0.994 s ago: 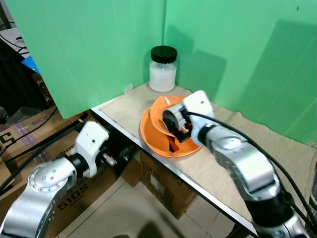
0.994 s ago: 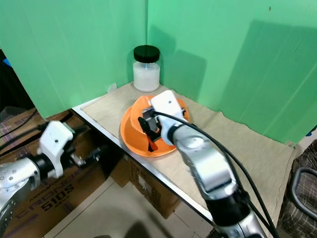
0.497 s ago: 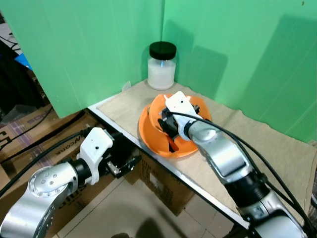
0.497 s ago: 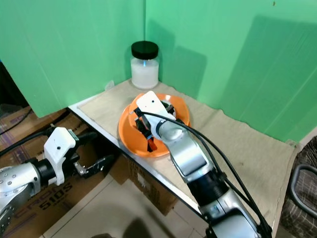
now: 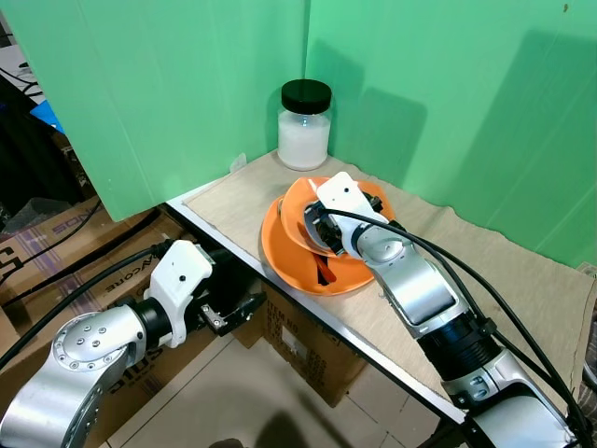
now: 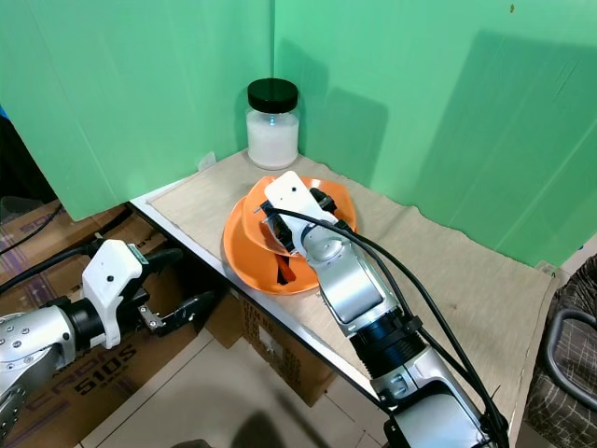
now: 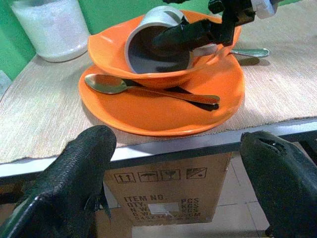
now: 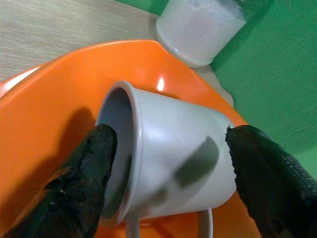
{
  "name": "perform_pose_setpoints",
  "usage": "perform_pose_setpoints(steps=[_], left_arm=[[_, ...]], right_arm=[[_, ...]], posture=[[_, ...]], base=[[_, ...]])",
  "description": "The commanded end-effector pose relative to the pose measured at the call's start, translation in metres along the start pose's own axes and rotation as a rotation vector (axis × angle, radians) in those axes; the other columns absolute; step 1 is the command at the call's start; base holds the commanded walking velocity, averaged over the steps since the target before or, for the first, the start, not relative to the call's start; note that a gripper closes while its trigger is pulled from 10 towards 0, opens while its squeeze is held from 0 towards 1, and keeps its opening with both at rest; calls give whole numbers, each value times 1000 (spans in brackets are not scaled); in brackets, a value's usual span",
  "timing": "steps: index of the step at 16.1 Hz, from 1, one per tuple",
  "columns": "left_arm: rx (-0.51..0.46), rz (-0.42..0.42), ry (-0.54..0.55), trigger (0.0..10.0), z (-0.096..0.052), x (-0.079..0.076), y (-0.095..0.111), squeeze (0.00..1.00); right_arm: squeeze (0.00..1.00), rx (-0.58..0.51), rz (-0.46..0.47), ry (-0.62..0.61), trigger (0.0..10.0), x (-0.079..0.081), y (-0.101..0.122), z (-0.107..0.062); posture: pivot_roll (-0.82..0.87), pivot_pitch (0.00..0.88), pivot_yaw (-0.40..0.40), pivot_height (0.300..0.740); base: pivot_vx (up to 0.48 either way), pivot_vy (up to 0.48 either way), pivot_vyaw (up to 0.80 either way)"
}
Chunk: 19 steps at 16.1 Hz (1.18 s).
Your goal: Setting the table
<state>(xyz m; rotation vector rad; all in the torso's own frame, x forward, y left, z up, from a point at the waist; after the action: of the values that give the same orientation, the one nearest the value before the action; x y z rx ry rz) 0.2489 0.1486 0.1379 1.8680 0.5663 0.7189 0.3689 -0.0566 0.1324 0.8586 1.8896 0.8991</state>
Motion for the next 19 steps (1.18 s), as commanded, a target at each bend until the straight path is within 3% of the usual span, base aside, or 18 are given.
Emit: perform_pose_setpoints(steps=[1, 8, 19], left_arm=[[-14, 19, -9, 10000, 0, 1, 6, 0], [-16, 24, -6, 10000, 2, 1, 6, 0], [-22, 41, 8, 10000, 5, 3, 8, 0]], right_arm=[[0, -4, -9, -24, 0, -7, 3, 1], [0, 5, 9, -47, 0, -16, 0, 4], [0, -65, 17, -39, 0, -21, 14, 2]], posture=[[83, 0, -33, 740], [81, 0, -33, 740], [83, 0, -38, 740]], base=[[0, 0, 0], [0, 0, 0], [0, 0, 0]])
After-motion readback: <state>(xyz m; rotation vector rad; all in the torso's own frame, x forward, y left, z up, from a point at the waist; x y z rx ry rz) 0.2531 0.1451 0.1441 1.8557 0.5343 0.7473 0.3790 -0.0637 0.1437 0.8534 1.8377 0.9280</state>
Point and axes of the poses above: a point about 5 cm out from each wrist's last joint towards the gripper, its own z axis pointing out of the wrist towards the gripper, its own y axis along the axis of the wrist's last joint, x = y × z, the point moved 4 cm from there along z, pointing out of the wrist towards the gripper, and after that the axes turned 4 degrees about z, right-handed, at the moved point
